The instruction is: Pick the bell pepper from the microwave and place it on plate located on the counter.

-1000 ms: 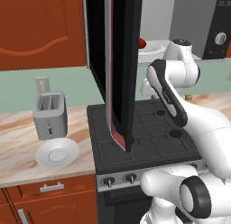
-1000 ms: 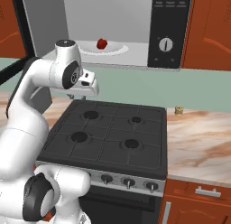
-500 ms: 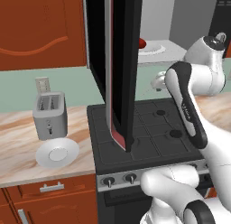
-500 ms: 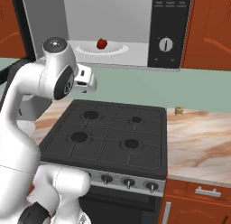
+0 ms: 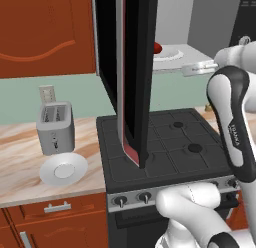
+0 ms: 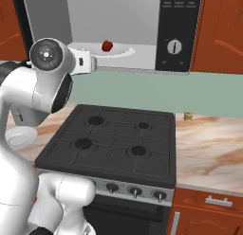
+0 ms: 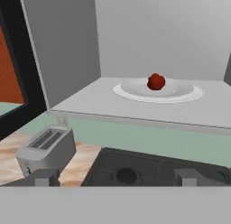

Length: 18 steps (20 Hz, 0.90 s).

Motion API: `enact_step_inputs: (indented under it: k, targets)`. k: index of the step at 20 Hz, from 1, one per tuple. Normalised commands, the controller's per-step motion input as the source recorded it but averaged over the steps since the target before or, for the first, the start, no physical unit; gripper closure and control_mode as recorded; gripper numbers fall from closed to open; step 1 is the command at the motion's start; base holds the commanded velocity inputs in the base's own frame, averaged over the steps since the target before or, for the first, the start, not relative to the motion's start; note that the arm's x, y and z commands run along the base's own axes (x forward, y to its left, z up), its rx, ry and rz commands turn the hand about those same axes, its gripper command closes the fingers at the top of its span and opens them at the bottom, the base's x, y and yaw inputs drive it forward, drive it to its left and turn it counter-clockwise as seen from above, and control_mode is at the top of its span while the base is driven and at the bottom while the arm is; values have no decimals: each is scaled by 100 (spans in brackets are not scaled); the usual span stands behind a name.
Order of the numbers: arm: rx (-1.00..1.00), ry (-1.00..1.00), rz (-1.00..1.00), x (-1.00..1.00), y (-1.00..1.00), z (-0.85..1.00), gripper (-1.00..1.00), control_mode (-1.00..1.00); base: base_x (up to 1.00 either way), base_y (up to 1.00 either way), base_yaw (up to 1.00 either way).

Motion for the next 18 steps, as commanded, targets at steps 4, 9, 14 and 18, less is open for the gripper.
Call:
enact_step_inputs:
  k: [4, 9, 14, 18]
  targets:
    - [-7, -9, 2, 31, 4, 17, -100, -100, 0, 0, 0]
    - [-6, 8, 0, 40, -1, 18, -100, -100, 0, 0, 0]
    - [-5, 8, 0, 47, -1, 25, -100, -100, 0, 0, 0]
    - [0, 13, 0, 77, 0, 7, -100, -100, 0, 0, 0]
